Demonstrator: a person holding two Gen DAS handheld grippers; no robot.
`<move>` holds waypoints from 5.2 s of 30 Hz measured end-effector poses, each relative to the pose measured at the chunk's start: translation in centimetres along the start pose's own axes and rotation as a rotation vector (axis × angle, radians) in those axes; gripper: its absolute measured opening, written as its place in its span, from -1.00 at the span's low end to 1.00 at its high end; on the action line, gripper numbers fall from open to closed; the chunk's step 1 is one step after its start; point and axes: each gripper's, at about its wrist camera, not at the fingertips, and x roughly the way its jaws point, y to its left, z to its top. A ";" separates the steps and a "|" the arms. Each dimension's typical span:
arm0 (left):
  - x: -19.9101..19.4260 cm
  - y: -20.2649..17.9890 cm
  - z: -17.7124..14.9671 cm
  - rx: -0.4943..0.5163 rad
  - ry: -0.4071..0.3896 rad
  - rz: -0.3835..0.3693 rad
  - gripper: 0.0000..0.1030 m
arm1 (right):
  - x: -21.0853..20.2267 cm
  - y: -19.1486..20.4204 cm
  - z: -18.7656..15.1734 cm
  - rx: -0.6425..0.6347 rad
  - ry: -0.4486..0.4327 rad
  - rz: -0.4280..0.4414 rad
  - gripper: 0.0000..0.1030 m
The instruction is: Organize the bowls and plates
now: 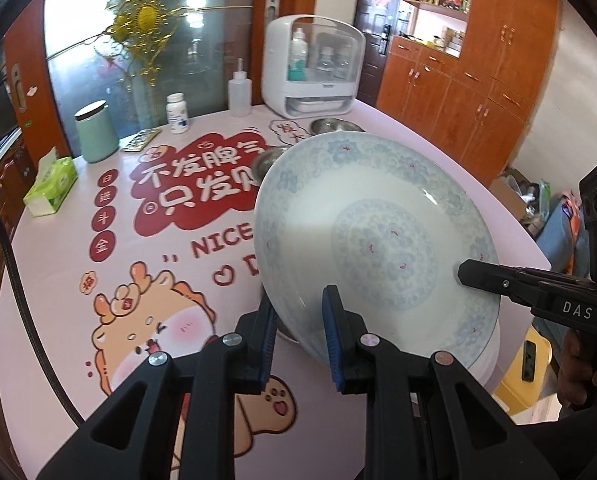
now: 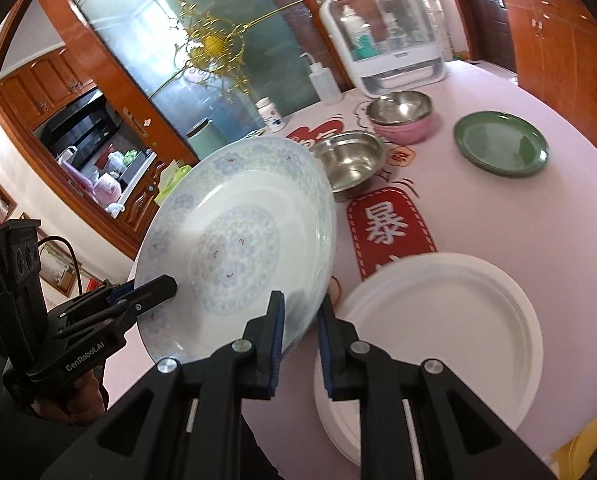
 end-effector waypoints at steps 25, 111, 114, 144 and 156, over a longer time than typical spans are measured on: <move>6.6 -9.9 -1.6 0.119 0.208 -0.089 -0.59 | -1.9 -9.7 -4.2 0.188 0.079 -0.101 -0.70; 5.2 -12.2 1.2 0.170 0.168 -0.113 -0.18 | -3.6 -8.1 -2.8 0.130 -0.020 -0.313 0.07; 5.0 -12.8 2.1 0.133 0.147 -0.105 -0.13 | -4.1 -8.7 -2.0 0.101 -0.018 -0.301 0.07; 8.6 -24.1 9.3 -0.106 0.111 0.040 0.32 | -8.1 -20.8 7.3 -0.156 0.040 -0.158 0.29; 10.4 -27.6 11.5 -0.164 0.149 0.100 0.42 | -8.6 -26.6 9.7 -0.176 0.073 -0.103 0.29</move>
